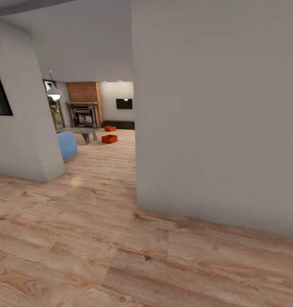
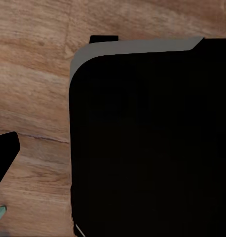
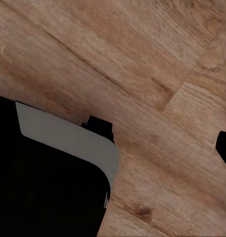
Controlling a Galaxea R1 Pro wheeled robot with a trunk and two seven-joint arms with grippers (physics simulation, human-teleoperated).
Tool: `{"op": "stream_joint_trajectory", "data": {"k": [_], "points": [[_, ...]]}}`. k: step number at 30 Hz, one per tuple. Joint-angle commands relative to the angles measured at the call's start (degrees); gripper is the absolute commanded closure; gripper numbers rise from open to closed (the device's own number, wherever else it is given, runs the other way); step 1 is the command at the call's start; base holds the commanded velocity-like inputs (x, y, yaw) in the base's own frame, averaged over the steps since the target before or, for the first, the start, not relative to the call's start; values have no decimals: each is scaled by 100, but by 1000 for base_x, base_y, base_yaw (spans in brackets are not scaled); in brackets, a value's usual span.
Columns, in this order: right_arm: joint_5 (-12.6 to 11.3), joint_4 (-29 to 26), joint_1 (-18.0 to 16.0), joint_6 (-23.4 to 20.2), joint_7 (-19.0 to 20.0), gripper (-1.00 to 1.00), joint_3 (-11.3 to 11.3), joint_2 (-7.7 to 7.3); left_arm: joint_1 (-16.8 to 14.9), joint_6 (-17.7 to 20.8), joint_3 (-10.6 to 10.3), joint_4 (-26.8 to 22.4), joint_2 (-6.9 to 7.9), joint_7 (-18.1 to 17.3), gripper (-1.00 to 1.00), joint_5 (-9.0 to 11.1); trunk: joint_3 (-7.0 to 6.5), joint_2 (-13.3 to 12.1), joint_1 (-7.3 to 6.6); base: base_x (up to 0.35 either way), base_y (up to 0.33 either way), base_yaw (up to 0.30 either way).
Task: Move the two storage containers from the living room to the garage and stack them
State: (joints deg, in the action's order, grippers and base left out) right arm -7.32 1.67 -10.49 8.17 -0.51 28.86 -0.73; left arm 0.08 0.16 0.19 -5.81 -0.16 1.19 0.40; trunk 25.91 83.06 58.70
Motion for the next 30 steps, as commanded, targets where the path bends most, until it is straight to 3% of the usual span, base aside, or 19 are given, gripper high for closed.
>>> {"op": "stream_joint_trajectory", "data": {"k": [1, 30], "points": [[-59, 18, -6, 36, -2, -100, 50, 3, 1, 2, 2, -8, -3, 12, -100, 4, 5, 2, 3, 323, 0, 269], [-59, 18, -7, 36, -2, -100, 50, 3, 1, 2, -1, -8, -1, 12, -100, 4, 5, 2, 3, 323, 0, 269]]}}
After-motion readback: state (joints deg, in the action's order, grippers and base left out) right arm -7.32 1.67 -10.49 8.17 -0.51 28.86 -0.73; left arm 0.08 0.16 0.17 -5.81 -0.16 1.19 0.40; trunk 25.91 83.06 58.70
